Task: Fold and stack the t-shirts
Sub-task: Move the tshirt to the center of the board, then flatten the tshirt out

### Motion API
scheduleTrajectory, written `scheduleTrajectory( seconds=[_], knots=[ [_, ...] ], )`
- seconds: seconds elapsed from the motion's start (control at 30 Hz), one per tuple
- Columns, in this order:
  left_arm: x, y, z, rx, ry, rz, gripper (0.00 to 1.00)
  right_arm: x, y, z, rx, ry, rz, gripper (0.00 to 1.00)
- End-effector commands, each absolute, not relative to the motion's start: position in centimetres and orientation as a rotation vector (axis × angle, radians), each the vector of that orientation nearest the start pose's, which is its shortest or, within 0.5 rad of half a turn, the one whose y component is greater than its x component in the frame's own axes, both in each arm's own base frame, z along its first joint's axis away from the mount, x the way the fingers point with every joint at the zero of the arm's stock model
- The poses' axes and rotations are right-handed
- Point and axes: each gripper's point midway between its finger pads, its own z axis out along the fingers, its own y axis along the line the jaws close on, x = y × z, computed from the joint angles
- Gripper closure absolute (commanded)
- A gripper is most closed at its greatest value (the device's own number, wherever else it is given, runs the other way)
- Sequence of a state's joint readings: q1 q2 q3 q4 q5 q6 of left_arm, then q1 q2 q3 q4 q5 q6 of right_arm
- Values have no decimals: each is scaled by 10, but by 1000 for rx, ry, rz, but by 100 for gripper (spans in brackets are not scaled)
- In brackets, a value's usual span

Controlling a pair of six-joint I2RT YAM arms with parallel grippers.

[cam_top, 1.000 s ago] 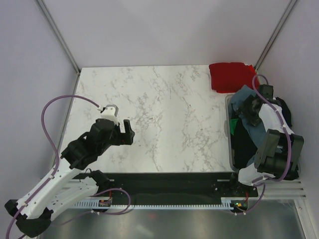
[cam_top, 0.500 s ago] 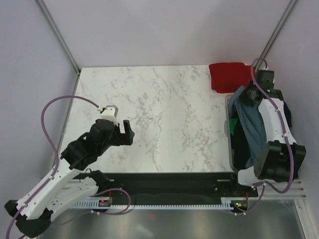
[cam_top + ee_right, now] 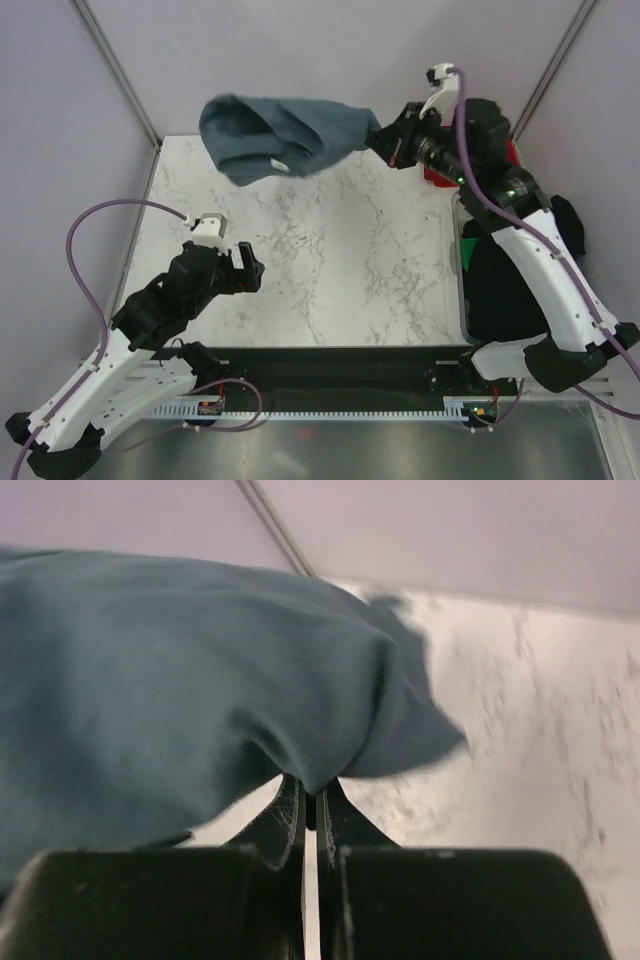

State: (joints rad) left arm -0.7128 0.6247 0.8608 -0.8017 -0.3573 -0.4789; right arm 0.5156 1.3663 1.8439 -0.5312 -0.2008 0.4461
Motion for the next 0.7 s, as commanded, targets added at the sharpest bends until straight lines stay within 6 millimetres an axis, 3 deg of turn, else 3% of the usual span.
scheduleTrajectory(
  seconds=[0.0,0.03,0.07,0.1,0.13,0.17,0.23,0.27,0.3,0.37,0.4,0.53,0.57,0.63,0.67],
  knots=[
    [196,-102,223,40,2092,-289,2,352,237,355,-86,2014,729,100],
    [196,-101,223,38,2089,-290,2,356,227,339,-8,2041,672,100],
    [196,-101,223,35,2089,-288,2,358,218,324,57,2063,615,88],
    [196,-101,223,33,2089,-286,2,362,201,294,128,2109,508,56],
    [196,-100,222,31,2093,-283,2,360,193,273,174,2164,453,2],
    [196,-101,222,29,2096,-283,3,365,178,244,229,2243,373,2],
    [195,-99,223,15,2099,-283,4,355,155,205,317,2358,257,2],
    [194,-97,225,4,2095,-283,4,354,145,202,358,2354,261,2],
    [192,-95,229,1,2091,-282,4,345,141,185,363,2383,258,2],
    [191,-86,236,-43,2076,-255,4,340,143,195,371,2332,329,2],
    [190,-81,239,-63,2066,-245,4,335,145,190,372,2343,346,2],
    [188,-71,233,-128,2052,-222,2,311,184,187,251,2380,459,2],
    [189,-71,231,-131,2052,-220,2,294,211,183,173,2406,502,3],
    [190,-71,230,-130,2061,-204,2,278,243,177,88,2422,558,4],
    [192,-70,229,-136,2063,-190,2,260,269,168,5,2452,581,3]
  ],
)
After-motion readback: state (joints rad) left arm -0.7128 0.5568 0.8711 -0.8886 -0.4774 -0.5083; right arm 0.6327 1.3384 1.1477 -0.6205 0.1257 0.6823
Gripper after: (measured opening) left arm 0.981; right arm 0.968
